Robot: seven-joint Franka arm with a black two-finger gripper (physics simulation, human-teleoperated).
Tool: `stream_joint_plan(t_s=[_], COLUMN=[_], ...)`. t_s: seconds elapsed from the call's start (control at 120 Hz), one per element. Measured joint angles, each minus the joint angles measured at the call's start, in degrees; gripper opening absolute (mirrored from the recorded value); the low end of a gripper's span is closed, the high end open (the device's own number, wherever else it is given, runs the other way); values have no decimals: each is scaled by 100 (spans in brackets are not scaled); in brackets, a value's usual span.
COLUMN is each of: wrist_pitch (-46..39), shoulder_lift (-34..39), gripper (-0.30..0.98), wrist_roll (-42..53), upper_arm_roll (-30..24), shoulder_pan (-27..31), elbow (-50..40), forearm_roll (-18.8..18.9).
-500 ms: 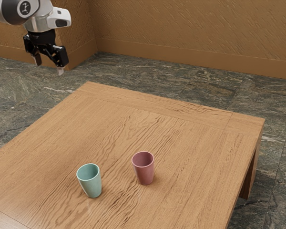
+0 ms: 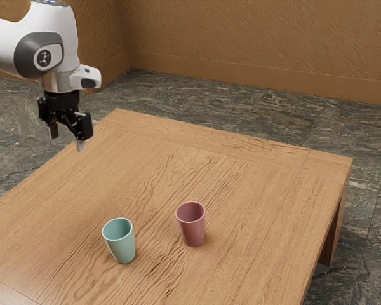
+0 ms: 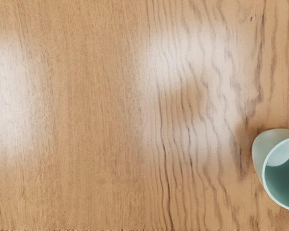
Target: Place the right cup onto the left cup
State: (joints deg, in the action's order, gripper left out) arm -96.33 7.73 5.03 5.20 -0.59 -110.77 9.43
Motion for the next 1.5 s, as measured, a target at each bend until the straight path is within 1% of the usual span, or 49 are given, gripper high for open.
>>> stream_joint_plan(t_s=[0.125, 0.175, 0.408, 0.567, 0.942, 1.333, 1.358, 1.392, 1.5], wrist_pitch=[-306, -422, -1126, -1448, -2117, -2491, -2503, -2516, -2548], shoulder_lift=[-34, -54, -237, -443, -865, -1151, -1161, -1166, -1157], gripper=[69, 69, 69, 69, 69, 69, 67, 61, 33], wrist_roll=[-13, -30, -100, -140, -202, -240, -242, -250, -342], upper_arm_roll=[-2, -1, -2, -90, -282, -318, -318, -318, -318], shoulder_pan=[-19, -19, -27, -37, -81, -121, -122, -126, -175], elbow=[-675, -907, -1665, -1807, -1993, -2081, -2085, -2083, -2061], forearm_roll=[-143, -256, -514, -614, -677, -832, -840, -847, -855])
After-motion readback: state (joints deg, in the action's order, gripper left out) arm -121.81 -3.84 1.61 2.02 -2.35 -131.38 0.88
